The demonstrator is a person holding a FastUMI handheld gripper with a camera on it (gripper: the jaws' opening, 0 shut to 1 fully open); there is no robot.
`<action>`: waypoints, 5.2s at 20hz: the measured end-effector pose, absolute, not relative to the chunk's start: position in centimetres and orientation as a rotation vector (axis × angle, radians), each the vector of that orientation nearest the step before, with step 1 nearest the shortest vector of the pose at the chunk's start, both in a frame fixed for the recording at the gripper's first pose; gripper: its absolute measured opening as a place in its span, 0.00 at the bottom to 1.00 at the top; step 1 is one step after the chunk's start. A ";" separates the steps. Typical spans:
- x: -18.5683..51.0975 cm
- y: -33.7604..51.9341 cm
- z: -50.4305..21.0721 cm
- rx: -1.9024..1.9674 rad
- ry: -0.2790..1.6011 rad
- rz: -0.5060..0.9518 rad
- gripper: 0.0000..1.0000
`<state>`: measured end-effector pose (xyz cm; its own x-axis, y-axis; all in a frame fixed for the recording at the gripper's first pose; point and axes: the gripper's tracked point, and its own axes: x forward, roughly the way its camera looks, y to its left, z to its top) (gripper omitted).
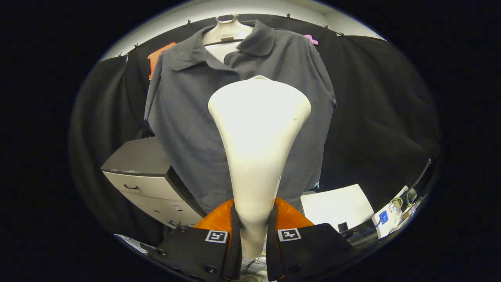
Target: Iron the clothes twice with a garment steamer, once on the left side and once on the right side.
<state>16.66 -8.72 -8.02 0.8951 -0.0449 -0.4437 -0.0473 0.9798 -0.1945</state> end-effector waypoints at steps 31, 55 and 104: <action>28.8 -14.1 -4.8 -0.203 0.467 0.103 0.33; 26.8 -19.5 -20.1 -0.202 0.691 0.144 0.33; 12.3 -18.9 -9.2 -0.104 0.423 -0.059 0.33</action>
<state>12.26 -18.92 -9.25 0.9104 -0.0791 -0.4061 0.0360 0.9930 -0.1127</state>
